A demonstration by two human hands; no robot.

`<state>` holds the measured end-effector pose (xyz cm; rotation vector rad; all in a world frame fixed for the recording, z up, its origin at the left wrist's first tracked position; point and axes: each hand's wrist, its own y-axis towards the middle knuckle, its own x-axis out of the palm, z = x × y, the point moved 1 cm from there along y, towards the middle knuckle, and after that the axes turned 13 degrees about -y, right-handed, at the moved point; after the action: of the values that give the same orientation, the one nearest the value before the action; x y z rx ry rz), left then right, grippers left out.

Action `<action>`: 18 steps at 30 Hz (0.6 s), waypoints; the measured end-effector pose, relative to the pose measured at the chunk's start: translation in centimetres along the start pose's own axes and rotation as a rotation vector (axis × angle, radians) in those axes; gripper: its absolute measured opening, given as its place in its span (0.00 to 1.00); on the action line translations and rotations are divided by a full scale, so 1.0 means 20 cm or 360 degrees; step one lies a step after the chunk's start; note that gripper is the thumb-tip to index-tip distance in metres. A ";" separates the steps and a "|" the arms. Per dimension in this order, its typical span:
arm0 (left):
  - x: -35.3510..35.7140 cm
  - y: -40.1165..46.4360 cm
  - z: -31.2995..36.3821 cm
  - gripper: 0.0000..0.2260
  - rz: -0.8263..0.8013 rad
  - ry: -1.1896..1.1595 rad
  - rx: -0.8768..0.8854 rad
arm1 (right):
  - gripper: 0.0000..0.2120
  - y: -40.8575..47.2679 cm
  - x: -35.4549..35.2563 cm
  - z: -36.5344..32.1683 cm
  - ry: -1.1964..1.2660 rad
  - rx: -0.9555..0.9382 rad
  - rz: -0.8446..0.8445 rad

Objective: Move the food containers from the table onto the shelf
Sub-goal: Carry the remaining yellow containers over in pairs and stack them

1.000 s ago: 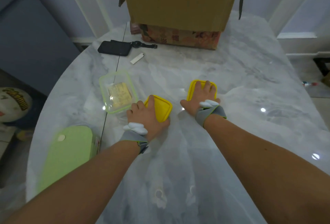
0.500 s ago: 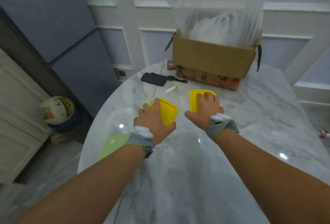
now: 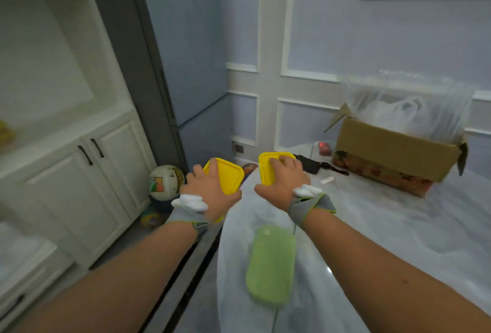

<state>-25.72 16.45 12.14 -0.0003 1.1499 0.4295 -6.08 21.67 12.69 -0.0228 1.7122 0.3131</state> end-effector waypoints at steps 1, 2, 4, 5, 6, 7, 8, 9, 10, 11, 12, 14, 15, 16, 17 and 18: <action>-0.08 0.01 -0.11 0.46 0.0026 0.0001 -0.0017 | 0.37 0.00 0.00 -0.13 0.0004 -0.0038 0.0004; -0.16 0.03 -0.21 0.46 0.0062 0.0017 -0.0036 | 0.36 0.00 -0.01 -0.25 0.0009 -0.0059 -0.0006; -0.30 0.07 -0.41 0.45 0.0155 0.0022 -0.0111 | 0.37 0.01 -0.04 -0.47 0.0002 -0.0144 -0.0014; -0.37 0.08 -0.51 0.46 0.0210 0.0034 -0.0141 | 0.37 0.02 -0.05 -0.59 0.0007 -0.0203 -0.0025; -0.43 0.09 -0.59 0.46 0.0237 0.0051 -0.0177 | 0.38 0.04 -0.07 -0.69 -0.0001 -0.0262 -0.0035; -0.52 0.11 -0.70 0.46 0.0271 0.0066 -0.0228 | 0.38 0.06 -0.08 -0.82 0.0006 -0.0324 -0.0036; -0.54 0.12 -0.73 0.46 0.0255 0.0063 -0.0234 | 0.38 0.08 -0.08 -0.85 0.0014 -0.0334 -0.0042; -0.61 0.13 -0.80 0.45 0.0251 0.0094 -0.0265 | 0.39 0.10 -0.10 -0.94 0.0025 -0.0373 -0.0047; -0.65 0.15 -0.87 0.46 0.0264 0.0105 -0.0306 | 0.40 0.12 -0.10 -1.02 0.0020 -0.0409 -0.0054; -0.70 0.16 -0.95 0.46 0.0294 0.0111 -0.0348 | 0.40 0.15 -0.10 -1.11 0.0012 -0.0452 -0.0043; -0.74 0.19 -1.01 0.46 0.0318 0.0105 -0.0380 | 0.40 0.18 -0.11 -1.20 0.0023 -0.0492 -0.0023; -0.77 0.22 -1.11 0.47 0.0349 0.0109 -0.0402 | 0.39 0.23 -0.09 -1.32 0.0037 -0.0553 -0.0020; -0.79 0.25 -1.17 0.47 0.0377 0.0125 -0.0423 | 0.39 0.27 -0.08 -1.39 0.0045 -0.0590 -0.0018; -0.81 0.26 -1.19 0.47 0.0382 0.0132 -0.0437 | 0.38 0.29 -0.08 -1.42 0.0049 -0.0584 -0.0021; -0.83 0.29 -1.24 0.48 0.0391 0.0150 -0.0464 | 0.37 0.34 -0.07 -1.48 0.0058 -0.0608 -0.0009; -0.86 0.34 -1.31 0.48 0.0408 0.0148 -0.0488 | 0.37 0.39 -0.06 -1.55 0.0069 -0.0644 -0.0009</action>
<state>-56.76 11.28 17.84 -0.1427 1.1699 0.8382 -37.33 22.17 19.33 -0.3327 1.6664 0.6542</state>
